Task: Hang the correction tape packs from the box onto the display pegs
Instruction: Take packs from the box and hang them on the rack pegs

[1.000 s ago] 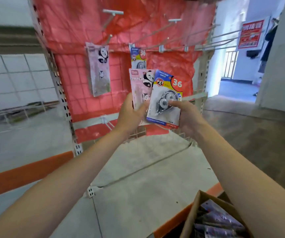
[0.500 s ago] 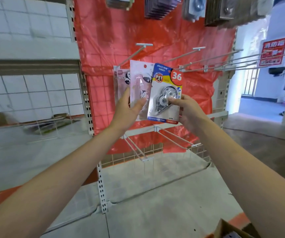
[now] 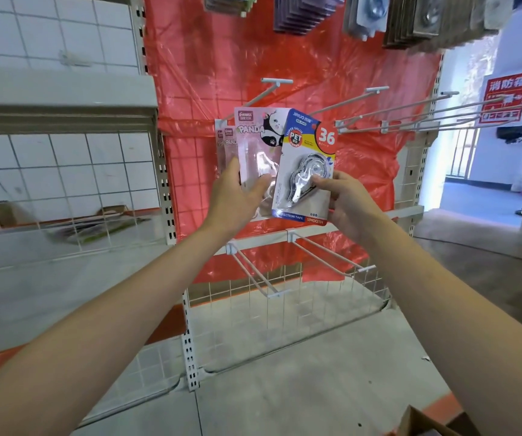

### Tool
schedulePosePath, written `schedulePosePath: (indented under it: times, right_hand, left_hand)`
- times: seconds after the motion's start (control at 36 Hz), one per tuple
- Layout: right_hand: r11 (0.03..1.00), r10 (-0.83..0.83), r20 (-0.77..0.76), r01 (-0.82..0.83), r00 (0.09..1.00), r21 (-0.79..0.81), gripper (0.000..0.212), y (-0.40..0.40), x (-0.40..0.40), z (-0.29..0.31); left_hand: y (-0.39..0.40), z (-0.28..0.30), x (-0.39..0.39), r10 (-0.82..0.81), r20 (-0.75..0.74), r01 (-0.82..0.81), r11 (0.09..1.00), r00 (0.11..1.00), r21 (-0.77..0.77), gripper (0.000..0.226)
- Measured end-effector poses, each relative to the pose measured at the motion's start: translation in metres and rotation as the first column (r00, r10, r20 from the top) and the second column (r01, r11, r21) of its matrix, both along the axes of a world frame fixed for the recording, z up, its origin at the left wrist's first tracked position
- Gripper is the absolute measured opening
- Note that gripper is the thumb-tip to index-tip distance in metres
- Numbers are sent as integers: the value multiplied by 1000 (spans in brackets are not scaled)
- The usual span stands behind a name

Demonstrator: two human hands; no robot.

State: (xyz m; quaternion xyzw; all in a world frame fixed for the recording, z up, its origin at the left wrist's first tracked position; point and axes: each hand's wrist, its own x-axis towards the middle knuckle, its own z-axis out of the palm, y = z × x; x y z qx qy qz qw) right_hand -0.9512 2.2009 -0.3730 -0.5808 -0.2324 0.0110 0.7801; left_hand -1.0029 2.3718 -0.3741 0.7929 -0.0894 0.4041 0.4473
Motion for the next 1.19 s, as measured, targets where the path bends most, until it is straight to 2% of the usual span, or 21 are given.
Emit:
schedulePosePath:
  times: [0.08,0.22,0.33,0.47,0.64,0.72,0.81,0.89,0.94,1.03,1.11,1.19]
  right_hand:
    - [1000,-13,-3,13,1000,-12,6,0,0,0]
    - [998,-58,-13,57,998,-16,5,-3,6,-1]
    - [993,-115,-5,115,993,-3,27,-9,12,2]
    - [970,-243,-27,243,970,25,35,-20,28,4]
    - [952,-306,-32,307,951,7,50,-31,44,3]
    - [948,-318,-7,318,948,10,61,-37,50,3]
    - [946,-323,-9,323,946,39,50,-38,47,4]
    - [944,-325,0,324,946,63,29,-40,45,6]
    - [948,-314,12,312,949,62,17,-42,45,7]
    - [959,-280,11,280,960,41,25,-42,45,11]
    - [970,-239,0,239,971,49,11,-42,46,12]
    - [973,-214,-31,216,976,80,13,-37,47,13]
  left_hand:
    - [0,3,-1,23,16,-23,999,1000,29,45]
    - [0,5,7,82,29,-84,995,996,56,56]
    - [-2,2,10,111,-13,-111,992,994,58,58]
    - [-4,2,12,101,-25,-100,994,995,49,59]
    - [-8,3,13,79,-33,-78,997,996,25,49]
    - [-10,3,16,76,-28,-76,997,997,23,32]
    - [-10,2,18,74,-22,-74,997,997,14,31]
    - [-10,2,19,85,-41,-85,996,995,15,57]
    - [-10,2,19,89,-41,-88,996,995,10,63]
    - [-10,3,19,92,-36,-91,996,995,9,61]
    - [-9,3,19,77,-40,-76,997,996,10,63]
    - [-8,3,18,78,-36,-78,997,996,6,61]
